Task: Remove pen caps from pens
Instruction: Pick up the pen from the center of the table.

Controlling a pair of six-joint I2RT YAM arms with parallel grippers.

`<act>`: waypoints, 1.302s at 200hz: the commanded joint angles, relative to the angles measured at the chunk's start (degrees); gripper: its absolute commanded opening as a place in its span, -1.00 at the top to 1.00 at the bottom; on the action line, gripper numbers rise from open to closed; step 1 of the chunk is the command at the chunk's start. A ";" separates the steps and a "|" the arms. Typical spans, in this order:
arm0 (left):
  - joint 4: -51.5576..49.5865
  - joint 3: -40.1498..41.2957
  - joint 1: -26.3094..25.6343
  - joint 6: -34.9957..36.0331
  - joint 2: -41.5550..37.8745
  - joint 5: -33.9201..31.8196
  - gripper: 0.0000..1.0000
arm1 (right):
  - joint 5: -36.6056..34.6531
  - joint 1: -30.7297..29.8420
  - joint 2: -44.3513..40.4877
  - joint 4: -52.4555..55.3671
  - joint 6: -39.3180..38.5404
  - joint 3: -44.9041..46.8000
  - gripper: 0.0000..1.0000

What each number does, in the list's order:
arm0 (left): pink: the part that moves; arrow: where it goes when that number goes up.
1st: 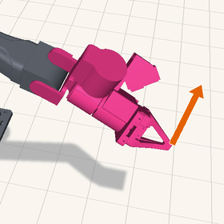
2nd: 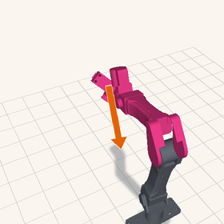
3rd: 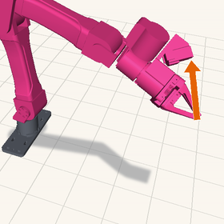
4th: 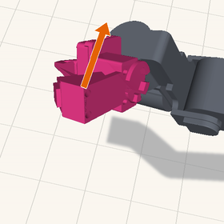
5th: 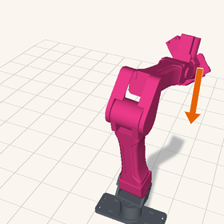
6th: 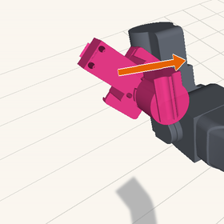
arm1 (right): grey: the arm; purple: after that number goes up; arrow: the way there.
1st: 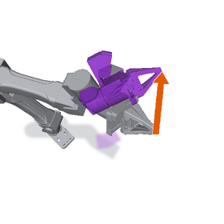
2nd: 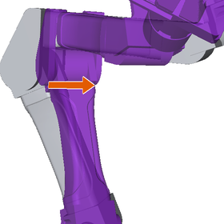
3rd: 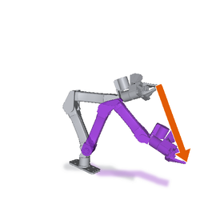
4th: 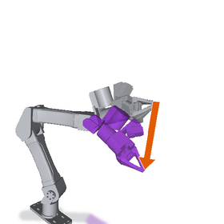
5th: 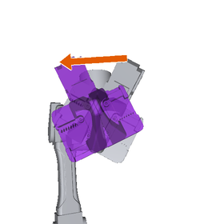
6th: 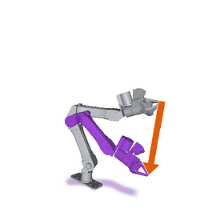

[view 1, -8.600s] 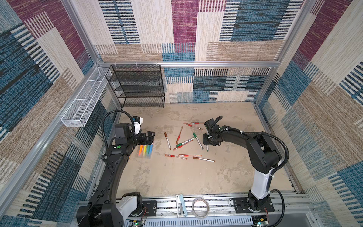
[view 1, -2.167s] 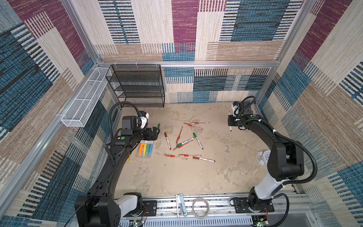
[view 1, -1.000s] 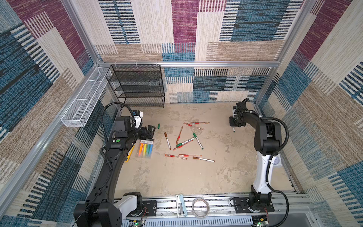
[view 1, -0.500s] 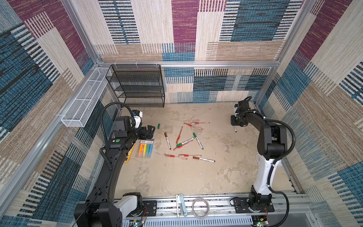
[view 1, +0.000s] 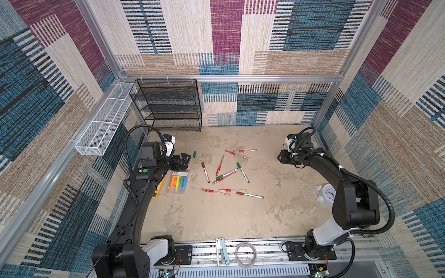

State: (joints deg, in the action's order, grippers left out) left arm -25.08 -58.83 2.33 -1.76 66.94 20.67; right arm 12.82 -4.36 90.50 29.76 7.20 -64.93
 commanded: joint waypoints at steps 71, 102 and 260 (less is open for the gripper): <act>0.51 -1.11 0.58 -0.35 1.15 1.38 -0.95 | 2.45 -15.68 -0.07 -5.81 10.72 4.36 0.12; 1.54 -0.14 0.57 -0.24 1.21 1.15 -0.96 | 1.03 -19.82 4.55 -6.10 11.07 1.44 0.13; 0.79 -0.93 0.57 -0.70 1.28 1.37 -0.96 | -7.17 -27.43 24.18 3.20 8.59 -13.12 0.37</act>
State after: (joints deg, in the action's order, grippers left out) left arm -24.27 -59.13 2.87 -1.96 68.23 21.32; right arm 7.70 -31.27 113.36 30.85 16.36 -77.01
